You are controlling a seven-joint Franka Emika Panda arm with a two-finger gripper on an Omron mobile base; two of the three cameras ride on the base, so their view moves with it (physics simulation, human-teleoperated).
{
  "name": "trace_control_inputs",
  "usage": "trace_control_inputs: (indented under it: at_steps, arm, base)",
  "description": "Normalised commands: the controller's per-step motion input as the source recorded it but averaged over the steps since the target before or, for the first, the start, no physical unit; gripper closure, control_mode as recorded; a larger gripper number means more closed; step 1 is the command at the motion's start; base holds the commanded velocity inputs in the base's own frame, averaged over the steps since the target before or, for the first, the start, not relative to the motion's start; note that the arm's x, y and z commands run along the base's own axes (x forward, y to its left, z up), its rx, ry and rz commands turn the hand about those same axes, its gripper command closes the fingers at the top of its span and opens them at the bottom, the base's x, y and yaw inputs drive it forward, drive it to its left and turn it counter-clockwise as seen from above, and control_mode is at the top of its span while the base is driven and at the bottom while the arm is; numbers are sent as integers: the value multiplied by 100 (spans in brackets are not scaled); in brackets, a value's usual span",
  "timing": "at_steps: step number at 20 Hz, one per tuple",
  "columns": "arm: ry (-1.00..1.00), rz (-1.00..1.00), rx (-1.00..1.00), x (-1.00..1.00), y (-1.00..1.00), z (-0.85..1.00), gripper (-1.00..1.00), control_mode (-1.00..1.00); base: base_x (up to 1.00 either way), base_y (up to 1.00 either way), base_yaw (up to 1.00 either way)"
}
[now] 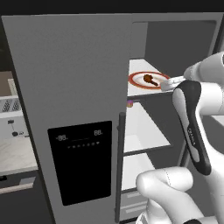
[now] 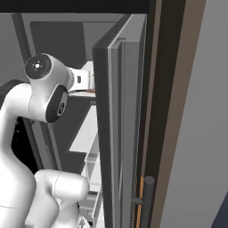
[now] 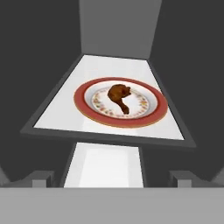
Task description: Retrieve the chicken drumstick from the fridge and place it on the saucepan with marinade on the stove.
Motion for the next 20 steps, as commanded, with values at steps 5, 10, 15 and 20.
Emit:
trace_control_inputs:
  at_steps: [5,10,15,20]
  arm:
    - [4,0,0,44,0,1,-100,-100]
    - [0,2,0,24,0,-16,-100,-100]
    - [0,1,0,34,0,-18,-100,-100]
    - [0,0,0,49,0,-6,-100,-100]
  base:
    - [0,0,0]
    - [0,0,0]
    - [0,0,0]
    - [0,0,0]
